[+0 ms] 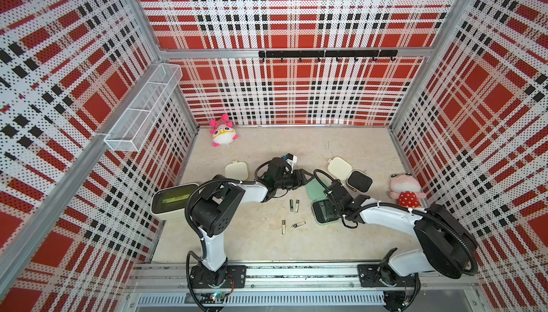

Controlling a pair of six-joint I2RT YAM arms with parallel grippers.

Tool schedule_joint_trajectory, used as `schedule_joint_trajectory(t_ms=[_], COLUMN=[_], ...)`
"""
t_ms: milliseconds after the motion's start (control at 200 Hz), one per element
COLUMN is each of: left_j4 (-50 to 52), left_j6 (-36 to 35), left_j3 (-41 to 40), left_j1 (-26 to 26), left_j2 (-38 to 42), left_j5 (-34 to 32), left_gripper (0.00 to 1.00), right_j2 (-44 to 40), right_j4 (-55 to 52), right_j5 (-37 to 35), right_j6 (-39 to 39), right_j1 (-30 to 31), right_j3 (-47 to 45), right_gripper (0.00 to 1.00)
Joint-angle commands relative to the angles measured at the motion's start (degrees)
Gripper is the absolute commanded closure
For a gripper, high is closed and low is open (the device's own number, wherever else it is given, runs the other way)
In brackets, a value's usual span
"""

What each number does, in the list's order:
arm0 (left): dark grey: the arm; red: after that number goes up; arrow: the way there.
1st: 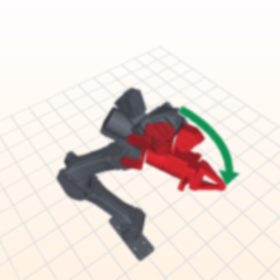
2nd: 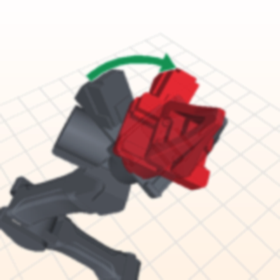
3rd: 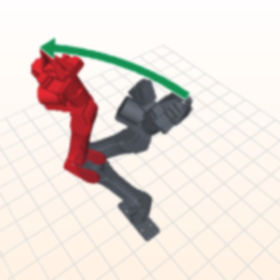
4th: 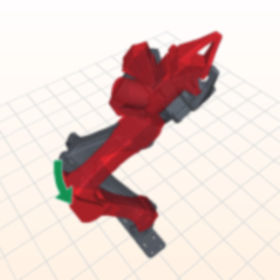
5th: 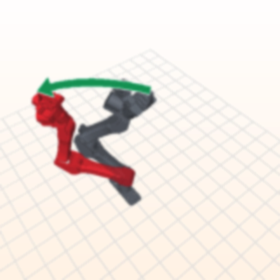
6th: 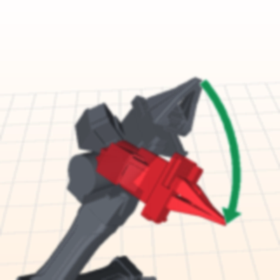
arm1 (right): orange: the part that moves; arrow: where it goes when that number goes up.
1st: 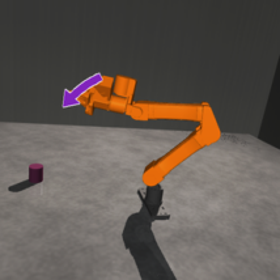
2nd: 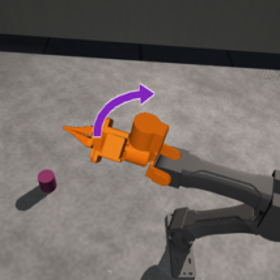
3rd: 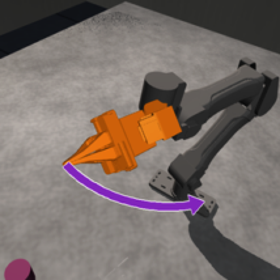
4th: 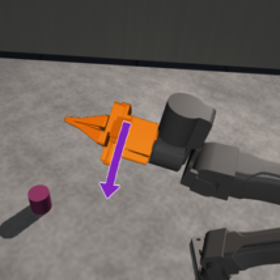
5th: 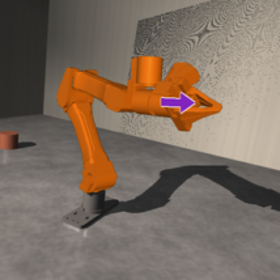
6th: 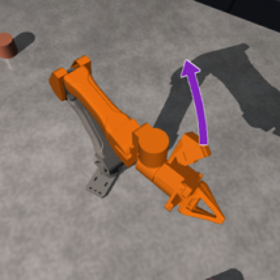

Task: Organize nail clipper sets
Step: Place the nail clipper in the storage box, then move the nail clipper to the center of the board.

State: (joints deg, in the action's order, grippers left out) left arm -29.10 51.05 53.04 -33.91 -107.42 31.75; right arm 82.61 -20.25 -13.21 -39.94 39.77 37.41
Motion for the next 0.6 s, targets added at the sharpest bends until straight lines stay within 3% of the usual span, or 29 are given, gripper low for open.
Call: schedule_joint_trajectory(t_ms=[0, 371, 596], left_j4=[-0.7, -0.2, 5.2], left_j6=[-0.5, -1.0, -4.1], left_j3=[-0.5, -2.1, -5.0], left_j1=[0.7, 2.2, 9.7], left_j2=[1.9, 3.8, 9.7], left_j5=[0.8, 0.0, -2.9], left_gripper=[0.39, 0.4, 0.41], right_j2=[-1.3, -1.3, 2.4], right_j4=[-3.6, -8.0, -6.8], right_j5=[-2.5, -4.5, -2.5], right_j6=[-0.8, -0.6, 0.0], right_j1=[-0.2, -0.2, 3.2], right_j3=[2.1, 6.9, 14.8], right_gripper=[0.85, 0.79, 0.68])
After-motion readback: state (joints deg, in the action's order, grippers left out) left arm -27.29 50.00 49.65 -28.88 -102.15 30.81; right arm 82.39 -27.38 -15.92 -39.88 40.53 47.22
